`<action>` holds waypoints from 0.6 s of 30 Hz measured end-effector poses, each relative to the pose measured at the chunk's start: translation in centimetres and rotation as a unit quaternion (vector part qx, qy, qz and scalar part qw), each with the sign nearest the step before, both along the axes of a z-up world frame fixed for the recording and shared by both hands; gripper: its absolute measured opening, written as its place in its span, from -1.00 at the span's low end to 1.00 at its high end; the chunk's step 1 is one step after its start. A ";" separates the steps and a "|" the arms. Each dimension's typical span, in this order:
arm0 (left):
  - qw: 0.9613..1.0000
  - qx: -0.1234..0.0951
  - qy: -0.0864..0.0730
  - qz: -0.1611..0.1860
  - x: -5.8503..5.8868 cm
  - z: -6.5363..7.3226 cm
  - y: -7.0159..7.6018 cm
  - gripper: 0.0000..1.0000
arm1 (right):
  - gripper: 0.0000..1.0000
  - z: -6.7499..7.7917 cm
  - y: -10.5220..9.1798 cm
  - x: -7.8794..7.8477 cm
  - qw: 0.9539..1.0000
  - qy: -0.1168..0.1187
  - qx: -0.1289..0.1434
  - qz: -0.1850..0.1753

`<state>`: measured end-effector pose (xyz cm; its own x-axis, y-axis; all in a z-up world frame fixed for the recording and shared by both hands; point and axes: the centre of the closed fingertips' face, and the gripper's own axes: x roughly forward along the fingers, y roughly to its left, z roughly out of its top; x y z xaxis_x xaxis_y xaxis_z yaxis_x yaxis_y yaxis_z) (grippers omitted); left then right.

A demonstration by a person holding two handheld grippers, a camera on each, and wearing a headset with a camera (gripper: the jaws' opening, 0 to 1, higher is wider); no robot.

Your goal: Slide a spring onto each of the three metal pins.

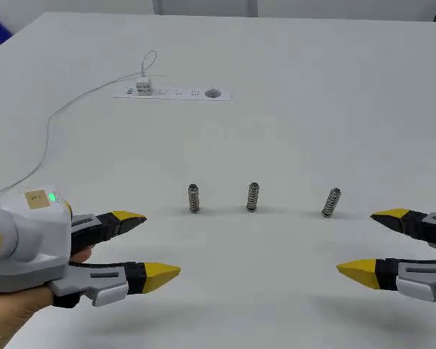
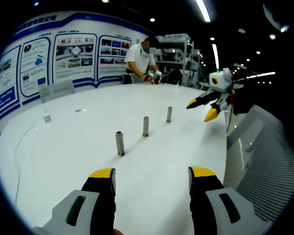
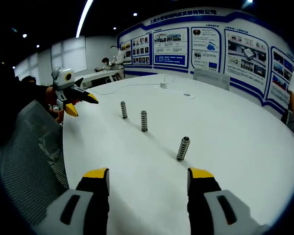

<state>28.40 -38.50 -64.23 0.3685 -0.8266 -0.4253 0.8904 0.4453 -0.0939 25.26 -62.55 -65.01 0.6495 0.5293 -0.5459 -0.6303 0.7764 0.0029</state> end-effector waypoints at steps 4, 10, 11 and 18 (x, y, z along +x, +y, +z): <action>1.000 0.000 0.002 0.004 0.0 -0.1 0.3 0.24 | 0.33 0.2 -0.1 -0.3 1.000 -0.004 0.003 -0.003; 1.000 0.003 0.003 0.007 -0.2 -0.1 0.7 0.26 | 0.34 0.3 -0.2 -0.6 1.000 -0.006 0.006 -0.006; 1.000 0.003 0.003 0.008 -0.2 -0.2 0.7 0.26 | 0.34 0.3 -0.3 -0.6 1.000 -0.006 0.007 -0.007; 1.000 0.006 0.005 0.013 -0.4 -0.3 1.2 0.27 | 0.34 0.4 -0.2 -0.6 1.000 -0.006 0.009 -0.009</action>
